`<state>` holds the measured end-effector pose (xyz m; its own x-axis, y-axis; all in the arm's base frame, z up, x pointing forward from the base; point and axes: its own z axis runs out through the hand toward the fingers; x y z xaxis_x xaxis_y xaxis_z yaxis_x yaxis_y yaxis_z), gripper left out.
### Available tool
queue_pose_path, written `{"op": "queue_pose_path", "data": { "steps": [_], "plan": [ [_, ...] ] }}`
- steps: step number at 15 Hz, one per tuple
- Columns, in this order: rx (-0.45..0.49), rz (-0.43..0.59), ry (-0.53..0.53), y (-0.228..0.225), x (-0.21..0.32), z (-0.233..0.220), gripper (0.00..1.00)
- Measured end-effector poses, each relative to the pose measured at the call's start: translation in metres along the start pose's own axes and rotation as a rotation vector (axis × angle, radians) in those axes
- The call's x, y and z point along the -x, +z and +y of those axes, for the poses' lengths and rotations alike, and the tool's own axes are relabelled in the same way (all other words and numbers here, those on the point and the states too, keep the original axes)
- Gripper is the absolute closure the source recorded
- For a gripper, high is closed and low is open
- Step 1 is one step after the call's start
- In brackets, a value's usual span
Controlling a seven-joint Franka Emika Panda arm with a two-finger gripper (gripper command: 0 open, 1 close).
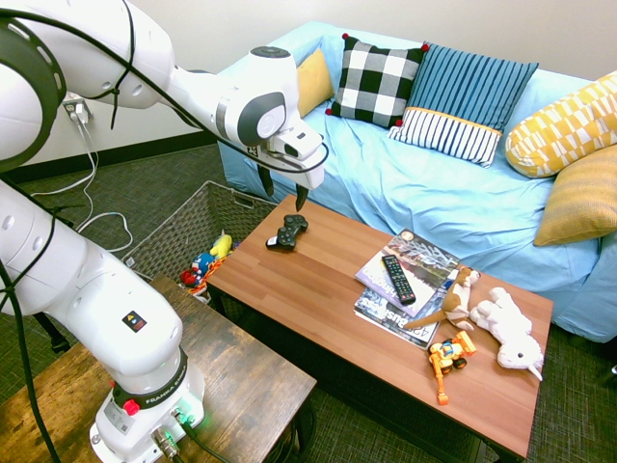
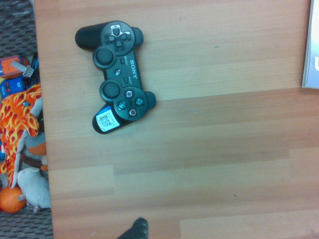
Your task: Put the gamepad in the basket
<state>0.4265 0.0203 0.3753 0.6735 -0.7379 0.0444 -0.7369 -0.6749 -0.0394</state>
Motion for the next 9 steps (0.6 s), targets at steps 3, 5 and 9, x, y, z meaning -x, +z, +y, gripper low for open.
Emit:
{"op": "queue_pose_path", "data": {
  "steps": [3,5,9],
  "plan": [
    [0.002,0.001,-0.004,0.005,-0.002,-0.005,0.0],
    [-0.008,0.009,-0.016,0.013,-0.009,-0.02,0.0],
    [-0.009,0.026,-0.077,0.052,-0.035,-0.068,0.0]
  ]
}}
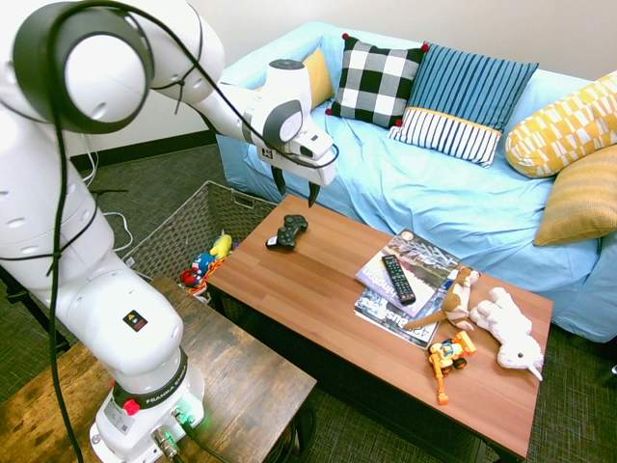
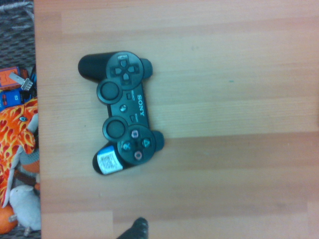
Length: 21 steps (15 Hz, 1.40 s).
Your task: Put the gamepad in the basket
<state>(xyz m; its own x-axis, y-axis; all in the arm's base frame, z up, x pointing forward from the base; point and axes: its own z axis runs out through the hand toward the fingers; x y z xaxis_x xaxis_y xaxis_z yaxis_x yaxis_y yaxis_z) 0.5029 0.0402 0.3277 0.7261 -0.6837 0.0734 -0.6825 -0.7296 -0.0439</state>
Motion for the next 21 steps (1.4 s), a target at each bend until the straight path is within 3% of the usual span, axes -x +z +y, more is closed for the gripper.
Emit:
{"op": "queue_pose_path", "data": {
  "steps": [10,21],
  "plan": [
    [-0.013,-0.036,-0.12,0.095,0.005,-0.089,0.0],
    [0.047,-0.083,-0.08,0.198,0.038,-0.086,0.0]
  ]
}}
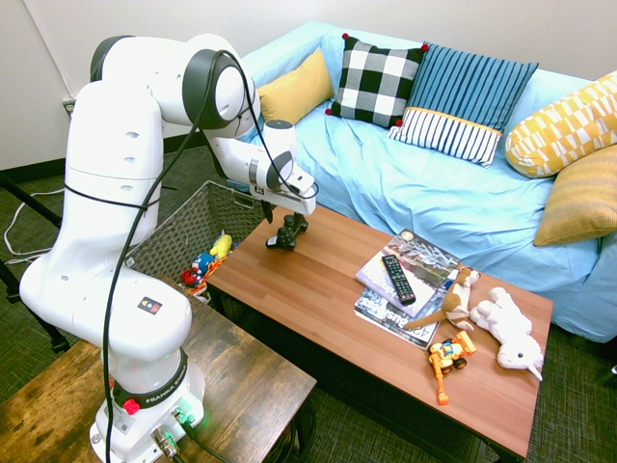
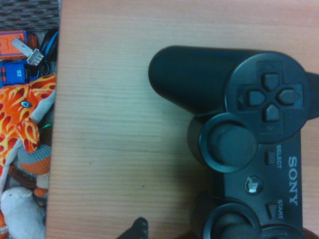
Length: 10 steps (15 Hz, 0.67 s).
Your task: Put the gamepad in the basket
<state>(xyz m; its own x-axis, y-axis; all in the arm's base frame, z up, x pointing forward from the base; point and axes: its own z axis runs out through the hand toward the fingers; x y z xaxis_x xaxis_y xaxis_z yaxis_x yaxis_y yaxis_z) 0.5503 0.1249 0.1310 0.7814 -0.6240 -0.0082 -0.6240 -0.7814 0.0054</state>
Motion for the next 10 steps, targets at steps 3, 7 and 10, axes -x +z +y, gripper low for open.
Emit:
{"op": "queue_pose_path", "data": {
  "steps": [3,7,10],
  "plan": [
    [0.004,-0.002,0.023,0.016,-0.009,0.003,0.0],
    [0.003,-0.004,0.033,0.025,-0.017,0.001,1.0],
    [0.003,0.0,0.036,0.029,-0.023,0.0,1.0]
  ]
}}
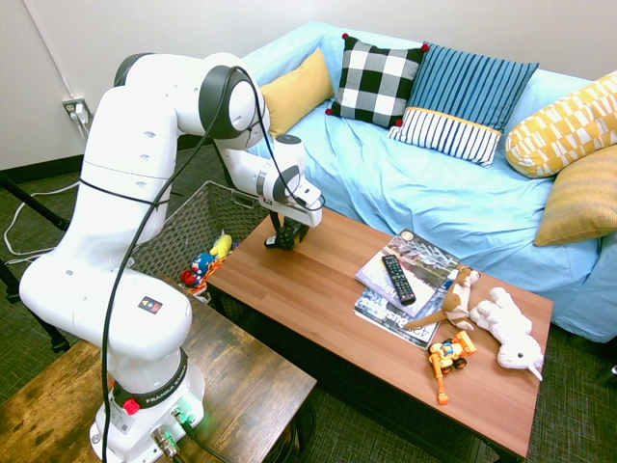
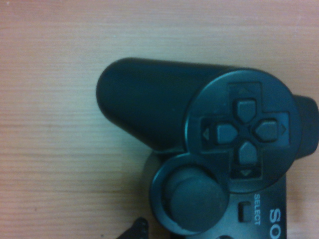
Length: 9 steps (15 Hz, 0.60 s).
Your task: Put the gamepad in the basket
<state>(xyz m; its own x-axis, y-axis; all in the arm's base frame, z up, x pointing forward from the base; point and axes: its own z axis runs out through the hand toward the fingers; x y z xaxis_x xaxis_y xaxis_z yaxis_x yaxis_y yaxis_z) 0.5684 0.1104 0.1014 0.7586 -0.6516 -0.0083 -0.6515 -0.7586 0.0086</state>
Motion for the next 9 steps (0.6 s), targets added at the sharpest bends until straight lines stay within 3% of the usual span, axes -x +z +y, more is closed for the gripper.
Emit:
{"op": "queue_pose_path", "data": {
  "steps": [9],
  "plan": [
    [-0.012,-0.009,0.001,0.0059,-0.0049,-0.0057,1.0]
  ]
}}
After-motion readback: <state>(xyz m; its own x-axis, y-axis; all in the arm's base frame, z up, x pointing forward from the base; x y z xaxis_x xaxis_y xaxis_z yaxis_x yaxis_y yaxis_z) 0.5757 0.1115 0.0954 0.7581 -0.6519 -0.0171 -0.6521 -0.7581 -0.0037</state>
